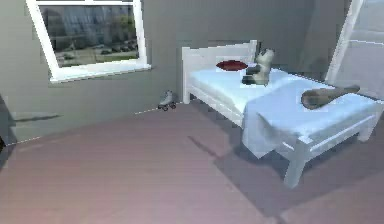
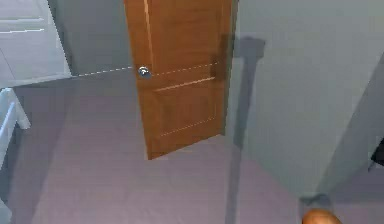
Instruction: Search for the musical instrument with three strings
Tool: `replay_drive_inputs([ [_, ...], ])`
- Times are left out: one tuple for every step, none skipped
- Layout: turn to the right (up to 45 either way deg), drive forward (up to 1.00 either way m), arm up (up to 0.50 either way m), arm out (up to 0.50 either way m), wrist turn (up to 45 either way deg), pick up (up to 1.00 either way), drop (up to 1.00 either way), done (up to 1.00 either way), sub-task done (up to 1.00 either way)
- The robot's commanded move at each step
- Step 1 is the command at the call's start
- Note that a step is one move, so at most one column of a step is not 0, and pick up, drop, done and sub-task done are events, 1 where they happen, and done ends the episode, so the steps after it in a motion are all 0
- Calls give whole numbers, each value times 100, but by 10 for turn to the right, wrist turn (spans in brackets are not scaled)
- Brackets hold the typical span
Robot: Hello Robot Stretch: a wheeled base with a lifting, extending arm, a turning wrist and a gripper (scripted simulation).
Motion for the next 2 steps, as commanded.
replay_drive_inputs([
  [450, 0, 0, 0, 0, 0, 0, 0, 0],
  [90, 0, 0, 0, 0, 0, 0, 0, 0],
])
